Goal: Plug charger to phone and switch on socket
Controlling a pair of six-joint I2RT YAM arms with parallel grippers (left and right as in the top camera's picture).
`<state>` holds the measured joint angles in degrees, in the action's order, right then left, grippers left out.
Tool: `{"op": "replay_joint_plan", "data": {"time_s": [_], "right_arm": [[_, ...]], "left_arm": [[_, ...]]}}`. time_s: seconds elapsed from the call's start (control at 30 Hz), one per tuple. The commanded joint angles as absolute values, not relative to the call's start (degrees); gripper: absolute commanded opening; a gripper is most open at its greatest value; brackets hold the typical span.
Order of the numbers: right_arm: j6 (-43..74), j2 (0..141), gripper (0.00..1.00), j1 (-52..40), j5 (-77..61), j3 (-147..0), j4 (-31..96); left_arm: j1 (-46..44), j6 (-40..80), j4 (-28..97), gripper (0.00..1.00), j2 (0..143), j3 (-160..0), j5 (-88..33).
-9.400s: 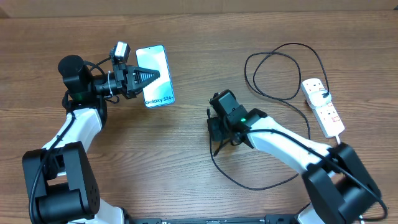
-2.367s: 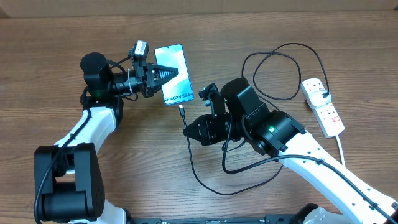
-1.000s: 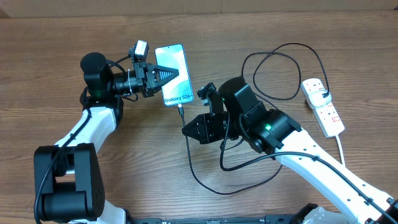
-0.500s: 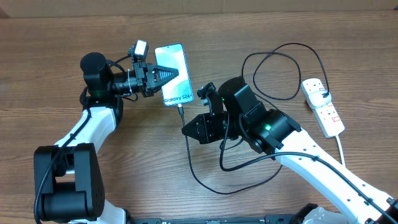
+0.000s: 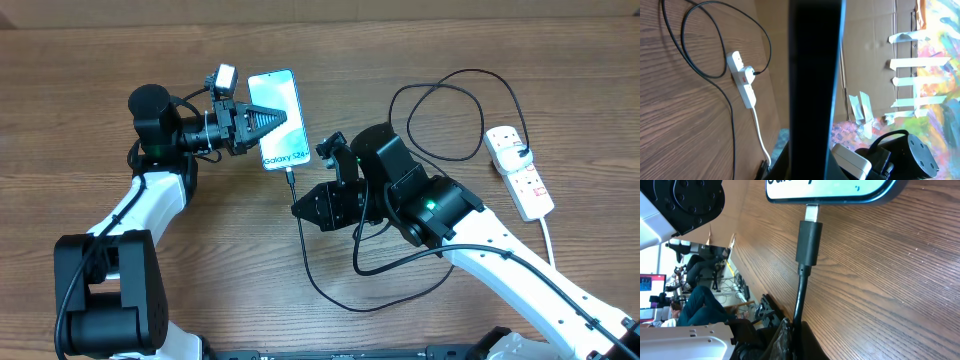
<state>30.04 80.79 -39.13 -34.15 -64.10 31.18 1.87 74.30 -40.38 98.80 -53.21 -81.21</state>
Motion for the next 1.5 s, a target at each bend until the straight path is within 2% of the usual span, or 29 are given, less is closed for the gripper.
{"op": "replay_joint_plan", "data": {"time_s": [0.0,1.47], "right_arm": [[30.2,80.8,0.04,-39.1,-33.1,-64.1,30.3],[29.8,80.8,0.04,-39.2,-33.1,-64.1,32.9]], "left_arm": [[1.4,71.7,-40.9,0.04,98.8,-54.8,-84.1],[1.6,70.6,-40.8,0.04,98.9,-54.8,-81.6]]}}
